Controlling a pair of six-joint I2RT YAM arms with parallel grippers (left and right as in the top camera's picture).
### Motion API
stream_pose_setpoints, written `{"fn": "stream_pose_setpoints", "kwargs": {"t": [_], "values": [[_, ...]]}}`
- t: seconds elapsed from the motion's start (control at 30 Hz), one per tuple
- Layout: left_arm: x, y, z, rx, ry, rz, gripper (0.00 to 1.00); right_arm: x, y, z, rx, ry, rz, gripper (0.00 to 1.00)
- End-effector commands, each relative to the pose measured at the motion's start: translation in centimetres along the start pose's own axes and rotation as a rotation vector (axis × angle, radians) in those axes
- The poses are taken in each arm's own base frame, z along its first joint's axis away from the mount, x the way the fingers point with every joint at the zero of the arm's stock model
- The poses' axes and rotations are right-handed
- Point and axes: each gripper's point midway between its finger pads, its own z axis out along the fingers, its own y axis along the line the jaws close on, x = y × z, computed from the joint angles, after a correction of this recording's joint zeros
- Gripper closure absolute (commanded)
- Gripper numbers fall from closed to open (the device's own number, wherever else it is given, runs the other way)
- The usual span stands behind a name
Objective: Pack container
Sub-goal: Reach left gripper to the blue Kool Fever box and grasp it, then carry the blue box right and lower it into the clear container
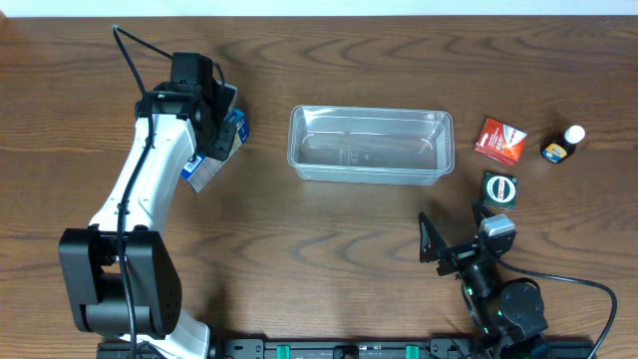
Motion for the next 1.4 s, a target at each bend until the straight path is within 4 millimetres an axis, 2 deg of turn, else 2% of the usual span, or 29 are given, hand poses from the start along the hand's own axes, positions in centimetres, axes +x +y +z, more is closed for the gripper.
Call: {"fn": "stream_pose_setpoints", "kwargs": {"t": [0.0,0.23,0.6,0.73,0.8,0.93,1.0,1.13,1.27,1.37], "values": [[0.0,1.2,0.5,-0.062,0.008,0.022,0.53,0.2,0.2,0.0,-0.005,0.005,-0.011,0.01],[0.0,1.2,1.1,-0.06,0.014,0.045,0.53,0.2,0.2,0.0,-0.005,0.005,-0.011,0.01],[0.9,0.7,3.5,-0.038,0.078,0.077,0.53,0.2,0.2,0.0,-0.005,0.005,-0.011,0.01],[0.9,0.6,3.6,-0.037,0.078,0.079,0.73,0.2,0.2,0.0,-0.005,0.005,-0.011,0.01],[0.9,0.6,3.6,-0.037,0.076,0.079,0.8,0.2,0.2,0.0,-0.005,0.005,-0.011,0.01],[0.7,0.6,3.1,-0.04,0.064,0.08,0.81,0.2,0.2,0.0,-0.005,0.005,-0.011,0.01],[0.2,0.6,2.3,-0.045,0.041,0.082,0.81,0.2,0.2,0.0,-0.005,0.005,-0.011,0.01],[-1.8,0.5,-1.2,-0.065,-0.053,0.093,0.81,0.2,0.2,0.0,-0.005,0.005,-0.011,0.01],[-4.5,-0.6,-6.4,-0.09,-0.224,0.119,0.81,0.2,0.2,0.0,-0.005,0.005,-0.011,0.01],[-5.8,-2.7,-10.5,-0.087,-0.351,0.201,0.81,0.2,0.2,0.0,-0.005,0.005,-0.011,0.01]]}}
